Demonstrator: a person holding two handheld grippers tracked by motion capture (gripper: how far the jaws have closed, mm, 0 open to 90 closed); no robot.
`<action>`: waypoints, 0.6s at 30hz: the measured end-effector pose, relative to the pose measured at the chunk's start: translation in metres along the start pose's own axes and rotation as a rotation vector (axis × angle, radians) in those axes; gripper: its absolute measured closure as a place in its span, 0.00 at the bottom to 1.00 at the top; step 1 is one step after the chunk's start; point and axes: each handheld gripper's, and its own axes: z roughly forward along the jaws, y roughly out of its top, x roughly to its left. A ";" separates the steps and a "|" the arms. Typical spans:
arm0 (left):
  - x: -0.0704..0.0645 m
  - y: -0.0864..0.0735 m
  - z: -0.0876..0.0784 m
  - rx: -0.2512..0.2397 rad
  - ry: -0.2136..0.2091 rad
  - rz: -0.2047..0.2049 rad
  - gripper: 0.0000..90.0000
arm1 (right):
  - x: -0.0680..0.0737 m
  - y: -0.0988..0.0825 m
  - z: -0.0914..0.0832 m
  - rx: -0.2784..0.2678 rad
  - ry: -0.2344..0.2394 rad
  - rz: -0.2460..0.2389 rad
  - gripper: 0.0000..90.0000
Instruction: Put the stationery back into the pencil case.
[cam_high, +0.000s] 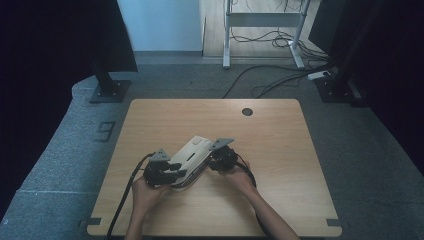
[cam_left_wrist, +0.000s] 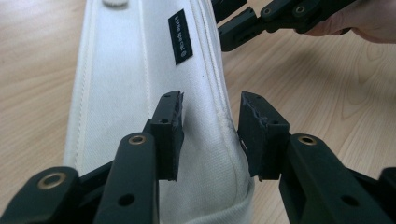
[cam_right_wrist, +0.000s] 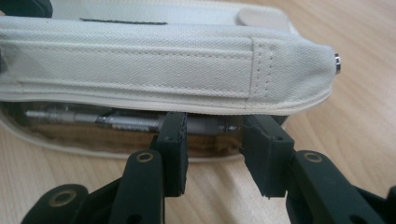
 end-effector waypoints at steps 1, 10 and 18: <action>-0.001 -0.001 0.000 0.002 -0.001 -0.001 0.65 | 0.000 -0.002 0.000 0.002 0.002 0.001 0.66; -0.006 -0.007 -0.007 -0.016 0.043 0.028 0.50 | 0.003 -0.013 -0.007 -0.003 0.019 0.004 0.62; -0.008 -0.013 -0.023 0.002 0.112 0.032 0.28 | 0.004 -0.019 -0.026 -0.021 0.021 0.001 0.57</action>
